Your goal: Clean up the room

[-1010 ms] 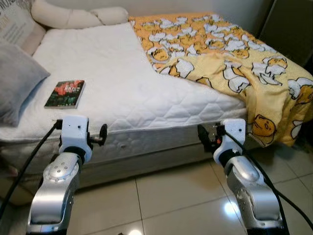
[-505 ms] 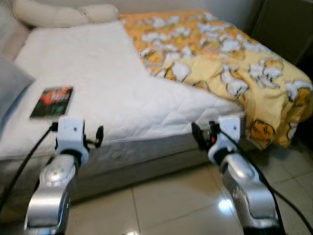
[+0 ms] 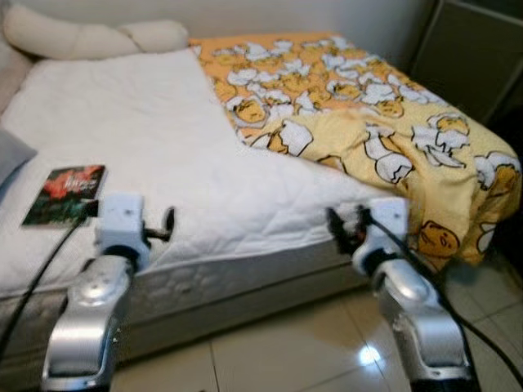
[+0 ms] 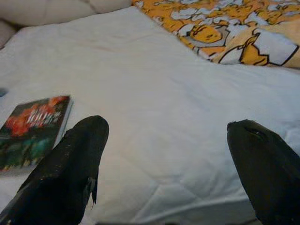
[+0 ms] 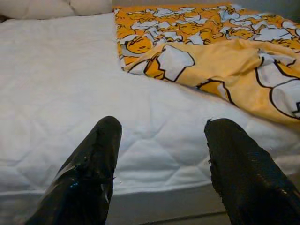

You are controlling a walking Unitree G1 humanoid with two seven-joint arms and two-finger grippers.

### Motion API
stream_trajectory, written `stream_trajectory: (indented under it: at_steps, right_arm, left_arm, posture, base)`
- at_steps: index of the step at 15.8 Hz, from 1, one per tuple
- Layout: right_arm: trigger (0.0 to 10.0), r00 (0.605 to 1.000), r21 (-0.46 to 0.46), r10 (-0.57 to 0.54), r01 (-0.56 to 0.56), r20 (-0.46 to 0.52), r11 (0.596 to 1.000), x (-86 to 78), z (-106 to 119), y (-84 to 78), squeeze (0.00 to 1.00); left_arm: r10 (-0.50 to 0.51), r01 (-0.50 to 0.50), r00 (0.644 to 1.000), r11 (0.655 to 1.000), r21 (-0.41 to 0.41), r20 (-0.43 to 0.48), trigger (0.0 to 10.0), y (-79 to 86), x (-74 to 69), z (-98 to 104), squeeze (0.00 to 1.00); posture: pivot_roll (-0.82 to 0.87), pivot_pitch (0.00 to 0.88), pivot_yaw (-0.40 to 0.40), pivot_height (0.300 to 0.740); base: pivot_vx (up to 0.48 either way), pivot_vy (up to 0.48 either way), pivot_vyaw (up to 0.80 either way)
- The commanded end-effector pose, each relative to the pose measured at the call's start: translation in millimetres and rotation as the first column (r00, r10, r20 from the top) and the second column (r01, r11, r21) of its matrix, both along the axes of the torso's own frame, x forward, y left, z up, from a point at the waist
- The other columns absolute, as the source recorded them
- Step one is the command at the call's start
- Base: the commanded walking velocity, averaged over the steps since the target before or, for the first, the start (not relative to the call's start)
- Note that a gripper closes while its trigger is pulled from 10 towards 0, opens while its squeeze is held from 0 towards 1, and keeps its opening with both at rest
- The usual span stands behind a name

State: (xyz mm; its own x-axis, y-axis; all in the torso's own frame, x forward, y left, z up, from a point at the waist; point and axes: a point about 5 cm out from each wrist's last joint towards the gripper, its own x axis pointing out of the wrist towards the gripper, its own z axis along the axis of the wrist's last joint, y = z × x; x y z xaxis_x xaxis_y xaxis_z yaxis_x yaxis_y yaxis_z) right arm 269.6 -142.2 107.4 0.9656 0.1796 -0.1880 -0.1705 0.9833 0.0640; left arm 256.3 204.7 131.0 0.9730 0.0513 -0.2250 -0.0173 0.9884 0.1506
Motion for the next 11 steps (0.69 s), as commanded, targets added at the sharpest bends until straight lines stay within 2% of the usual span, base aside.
stream_trajectory:
  at_steps: [1,11]
  right_arm:
    - [10.0,0.999,-0.025,-0.022,0.023,0.023,0.999,2.6,4.8,-7.9,0.0]
    - [10.0,1.0,-0.036,0.003,-0.002,0.024,0.999,2.9,4.3,-3.5,0.0]
  left_arm:
    - [-0.019,0.019,1.0,1.0,-0.005,0.005,10.0,-6.2,3.4,2.4,1.0]
    - [-0.02,0.02,1.0,1.0,-0.015,0.001,10.0,-7.9,4.9,0.8,1.0]
  posture:
    - [-0.03,0.0,-0.01,0.74]
    - [-0.04,0.0,-0.013,0.74]
  base:
    - [0.401,0.0,0.0]
    - [0.4,0.0,0.0]
